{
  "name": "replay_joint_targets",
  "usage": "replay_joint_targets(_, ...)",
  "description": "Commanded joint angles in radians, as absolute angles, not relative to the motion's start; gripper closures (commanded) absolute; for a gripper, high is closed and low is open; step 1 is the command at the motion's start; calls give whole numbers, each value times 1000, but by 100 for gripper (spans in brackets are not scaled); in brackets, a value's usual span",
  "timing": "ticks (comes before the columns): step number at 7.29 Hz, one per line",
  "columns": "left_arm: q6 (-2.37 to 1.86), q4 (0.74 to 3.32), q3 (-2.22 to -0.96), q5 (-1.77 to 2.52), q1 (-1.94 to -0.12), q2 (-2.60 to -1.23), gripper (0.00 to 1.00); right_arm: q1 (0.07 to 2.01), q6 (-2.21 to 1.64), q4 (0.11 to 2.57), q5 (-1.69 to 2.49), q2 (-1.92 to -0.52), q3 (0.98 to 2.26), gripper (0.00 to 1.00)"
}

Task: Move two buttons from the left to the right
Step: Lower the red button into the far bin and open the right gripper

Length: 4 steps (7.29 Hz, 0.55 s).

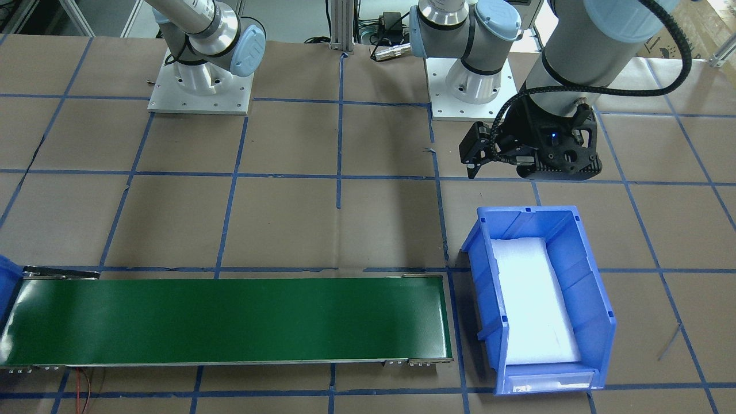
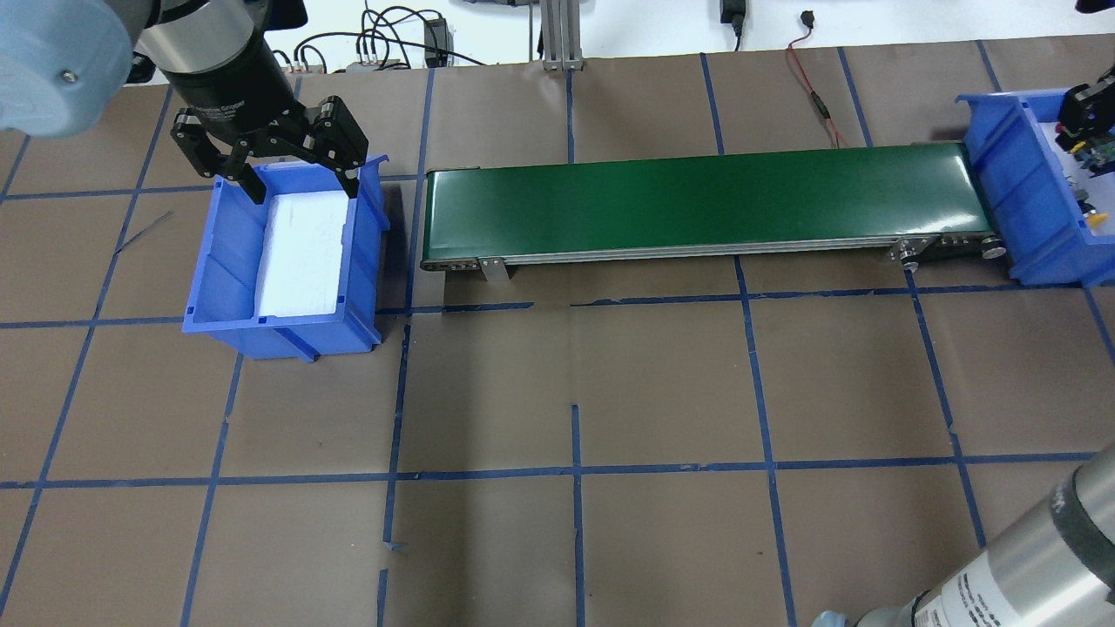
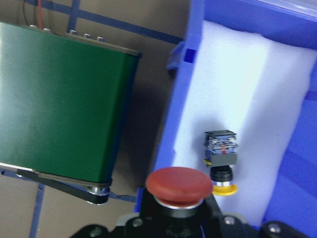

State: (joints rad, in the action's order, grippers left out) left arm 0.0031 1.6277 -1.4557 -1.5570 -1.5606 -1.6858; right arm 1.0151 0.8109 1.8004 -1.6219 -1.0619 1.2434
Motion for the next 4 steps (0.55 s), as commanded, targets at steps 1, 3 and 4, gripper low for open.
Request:
replay_joint_targets(1, 3, 1628, -1456, -1557, -1562, -1686, 0, 971, 833, 1799, -1618, -1031, 1157, 91)
replay_joint_targets(3, 3, 1626, -1456, -1555, -1562, -1686, 0, 977, 828, 1841, -1612, -893, 1083, 90)
replay_joint_targets(4, 3, 1628, -1456, -1555, -1562, -1687, 0, 979, 825, 1845, -1606, -838, 1056, 90)
